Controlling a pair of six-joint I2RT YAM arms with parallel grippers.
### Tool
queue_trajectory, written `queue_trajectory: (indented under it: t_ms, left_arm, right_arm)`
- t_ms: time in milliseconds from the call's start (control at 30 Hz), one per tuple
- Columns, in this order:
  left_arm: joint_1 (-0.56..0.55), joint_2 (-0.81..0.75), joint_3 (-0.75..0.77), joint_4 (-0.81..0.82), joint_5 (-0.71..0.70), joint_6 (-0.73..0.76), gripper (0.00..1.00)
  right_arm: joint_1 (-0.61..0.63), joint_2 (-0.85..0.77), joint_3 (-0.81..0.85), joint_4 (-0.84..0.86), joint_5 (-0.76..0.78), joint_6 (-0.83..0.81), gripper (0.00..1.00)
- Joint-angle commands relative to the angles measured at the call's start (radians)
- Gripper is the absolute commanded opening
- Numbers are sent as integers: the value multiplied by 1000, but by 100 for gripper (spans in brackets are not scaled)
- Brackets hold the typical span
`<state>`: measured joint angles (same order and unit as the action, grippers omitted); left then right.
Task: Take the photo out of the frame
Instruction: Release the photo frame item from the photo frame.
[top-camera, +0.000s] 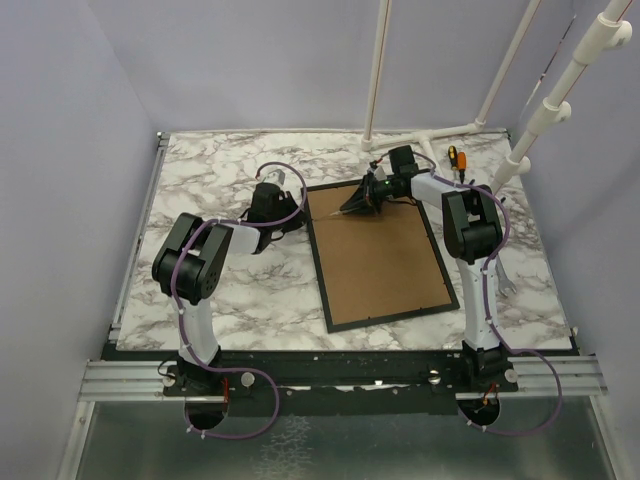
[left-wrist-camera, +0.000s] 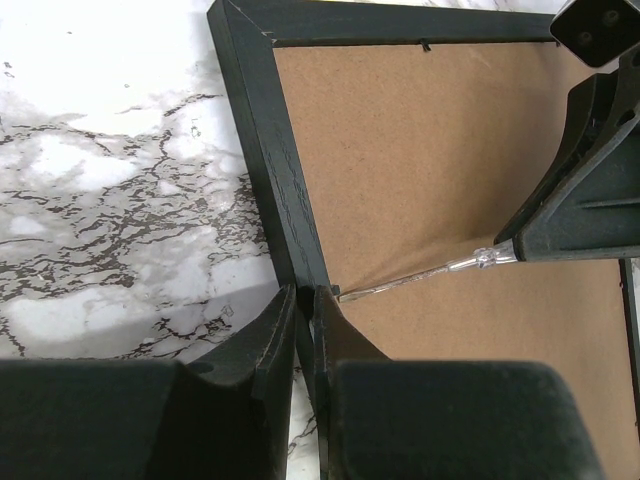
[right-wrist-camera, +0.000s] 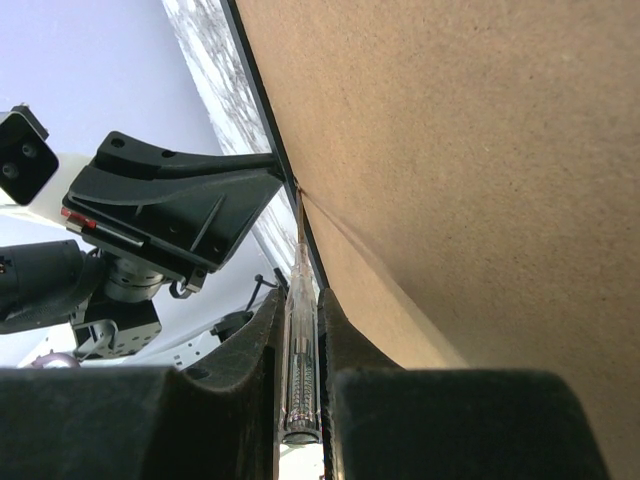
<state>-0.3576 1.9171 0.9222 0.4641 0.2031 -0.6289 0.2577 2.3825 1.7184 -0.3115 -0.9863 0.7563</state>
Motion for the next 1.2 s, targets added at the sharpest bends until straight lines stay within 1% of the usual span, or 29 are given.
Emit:
queue_trajectory:
  t_ms: [0,600,1167]
  left_arm:
    - [2,29,7,4,27,17,12]
    - [3,26,5,7,34,15,12]
    - [3,29,3,16,45,12,12]
  right_arm:
    - [-6,7,0,-27,64,-20,1]
    - [-18,-7,13,-52,83,-34,1]
    - [-13,9,21,-23,85,-5,1]
